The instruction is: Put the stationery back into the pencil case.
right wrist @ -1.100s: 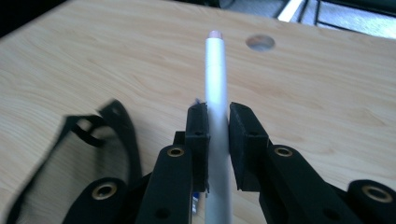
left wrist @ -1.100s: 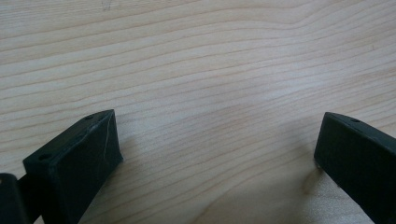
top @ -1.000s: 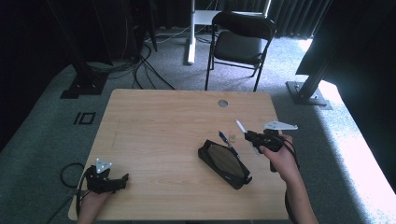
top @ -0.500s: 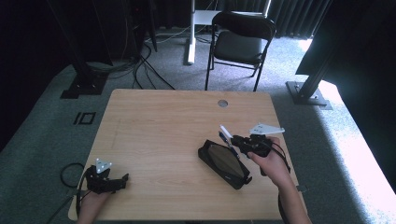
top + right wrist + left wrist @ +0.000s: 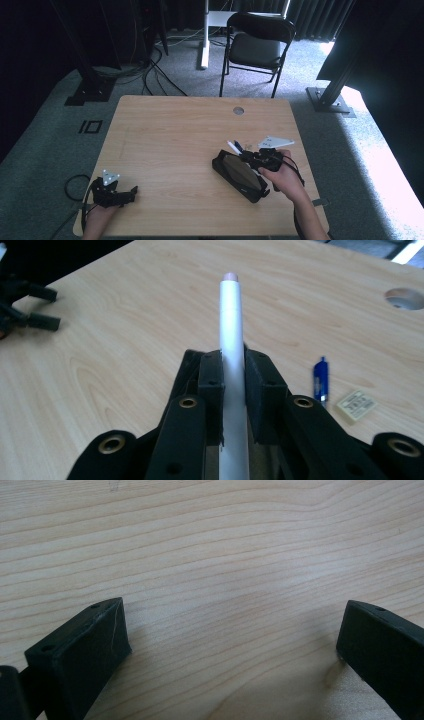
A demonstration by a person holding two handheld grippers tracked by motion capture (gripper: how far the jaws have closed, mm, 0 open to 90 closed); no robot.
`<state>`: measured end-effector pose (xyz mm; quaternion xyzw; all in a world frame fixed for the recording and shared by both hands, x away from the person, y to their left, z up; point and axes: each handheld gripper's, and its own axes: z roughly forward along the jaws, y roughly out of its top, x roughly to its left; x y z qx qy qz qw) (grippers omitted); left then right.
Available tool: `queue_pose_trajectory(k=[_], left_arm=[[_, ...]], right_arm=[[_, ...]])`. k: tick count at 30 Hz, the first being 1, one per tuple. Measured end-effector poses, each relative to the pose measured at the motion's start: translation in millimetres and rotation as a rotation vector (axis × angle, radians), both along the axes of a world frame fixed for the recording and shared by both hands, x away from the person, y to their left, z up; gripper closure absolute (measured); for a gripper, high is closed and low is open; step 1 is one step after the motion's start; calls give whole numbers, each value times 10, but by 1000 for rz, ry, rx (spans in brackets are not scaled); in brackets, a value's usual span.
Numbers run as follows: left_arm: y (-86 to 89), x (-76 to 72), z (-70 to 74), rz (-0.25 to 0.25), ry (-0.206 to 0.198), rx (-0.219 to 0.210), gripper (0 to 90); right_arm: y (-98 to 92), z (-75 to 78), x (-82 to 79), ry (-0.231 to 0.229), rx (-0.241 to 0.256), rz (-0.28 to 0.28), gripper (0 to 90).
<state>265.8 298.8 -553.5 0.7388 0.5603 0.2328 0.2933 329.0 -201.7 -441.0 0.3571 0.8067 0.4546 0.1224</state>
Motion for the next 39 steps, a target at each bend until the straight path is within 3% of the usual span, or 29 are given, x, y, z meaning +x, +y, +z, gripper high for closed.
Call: queue_pose_trajectory(k=[18,39], left_arm=[[0,0,0,0,0,0,6],[1,0,0,0,0,0,6]], right_arm=[[140,-251,24,90,-114,62,785],[305,-453,74,149,-244,56,785]])
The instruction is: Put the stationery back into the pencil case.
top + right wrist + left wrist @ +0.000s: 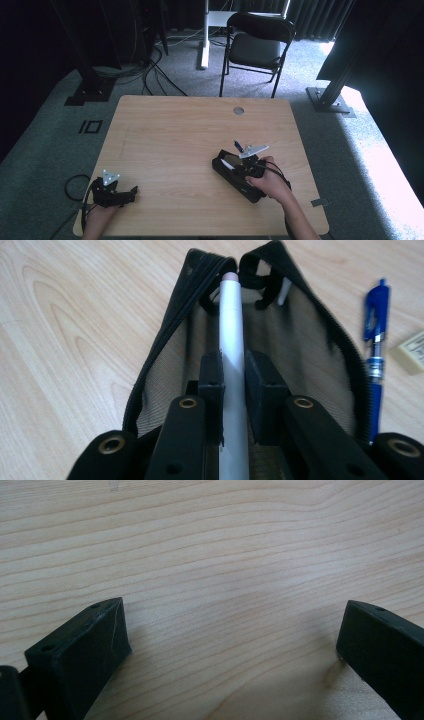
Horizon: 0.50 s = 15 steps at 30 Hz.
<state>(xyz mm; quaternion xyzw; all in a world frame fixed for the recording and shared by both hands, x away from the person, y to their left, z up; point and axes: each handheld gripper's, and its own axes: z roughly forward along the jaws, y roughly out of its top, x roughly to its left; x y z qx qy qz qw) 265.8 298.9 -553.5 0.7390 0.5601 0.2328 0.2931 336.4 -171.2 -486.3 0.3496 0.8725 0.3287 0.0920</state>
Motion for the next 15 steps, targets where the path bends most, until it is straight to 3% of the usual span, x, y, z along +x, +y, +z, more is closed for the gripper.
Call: queue_pose_trajectory(k=[15], left_arm=[[0,0,0,0,0,0,6]], right_arm=[[91,-98,43,33,-44,8,785]])
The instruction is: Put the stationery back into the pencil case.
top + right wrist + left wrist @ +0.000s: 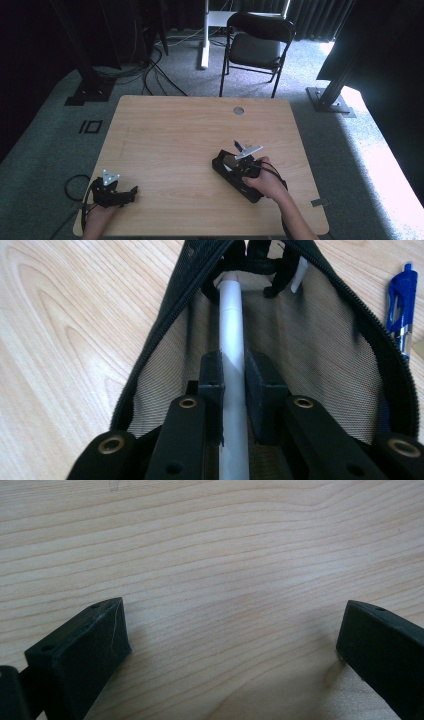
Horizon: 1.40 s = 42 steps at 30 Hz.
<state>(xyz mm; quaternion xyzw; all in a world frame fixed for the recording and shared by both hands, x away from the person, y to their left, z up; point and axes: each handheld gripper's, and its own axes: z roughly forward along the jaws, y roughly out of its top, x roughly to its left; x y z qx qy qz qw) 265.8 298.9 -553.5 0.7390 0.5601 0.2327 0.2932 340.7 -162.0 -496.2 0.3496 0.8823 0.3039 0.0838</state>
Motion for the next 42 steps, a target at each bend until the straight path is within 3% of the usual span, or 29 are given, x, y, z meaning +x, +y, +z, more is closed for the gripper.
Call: queue_pose_trajectory(k=[5,19,25,31,35,42], left_arm=[[0,0,0,0,0,0,6],[0,0,0,0,0,0,6],[0,0,0,0,0,0,5],[0,0,0,0,0,0,5],[0,0,0,0,0,0,5],[0,0,0,0,0,0,5]], right_arm=[[16,-27,6,17,-18,4,784],[-9,8,9,33,20,0,760],[-76,137,-15,-7,42,-2,752],[-170,307,-38,-53,101,-22,737],[-245,398,-34,-83,149,-49,729],[-370,470,10,-123,186,-117,717]])
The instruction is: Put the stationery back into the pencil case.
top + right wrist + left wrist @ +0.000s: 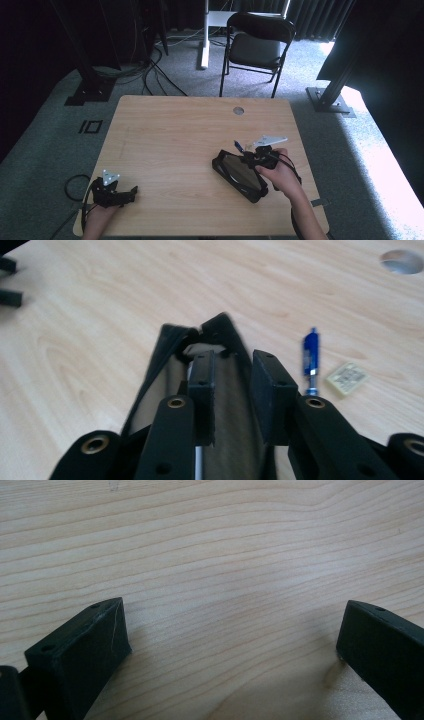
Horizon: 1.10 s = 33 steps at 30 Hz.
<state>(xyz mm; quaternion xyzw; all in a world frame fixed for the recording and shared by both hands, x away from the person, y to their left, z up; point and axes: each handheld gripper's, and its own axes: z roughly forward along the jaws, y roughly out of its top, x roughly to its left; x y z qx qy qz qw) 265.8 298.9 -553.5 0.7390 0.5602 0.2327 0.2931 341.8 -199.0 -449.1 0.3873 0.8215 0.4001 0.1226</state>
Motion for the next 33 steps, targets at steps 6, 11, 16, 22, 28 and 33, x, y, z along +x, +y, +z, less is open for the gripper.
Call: queue_pose_trajectory(k=[6,11,16,22,28,33], left_arm=[[0,0,0,0,0,0,6],[0,0,0,0,0,0,5],[0,0,0,0,0,0,6],[0,0,0,0,0,0,5],[0,0,0,0,0,0,5],[0,0,0,0,0,0,5]], right_arm=[[-95,8,72,-20,26,-67,709],[-168,-30,157,-35,25,-138,708],[-229,-123,252,-13,31,-184,698],[-272,-232,336,7,32,-218,689],[-281,-286,436,25,29,-239,675],[-293,-327,524,39,29,-264,667]])
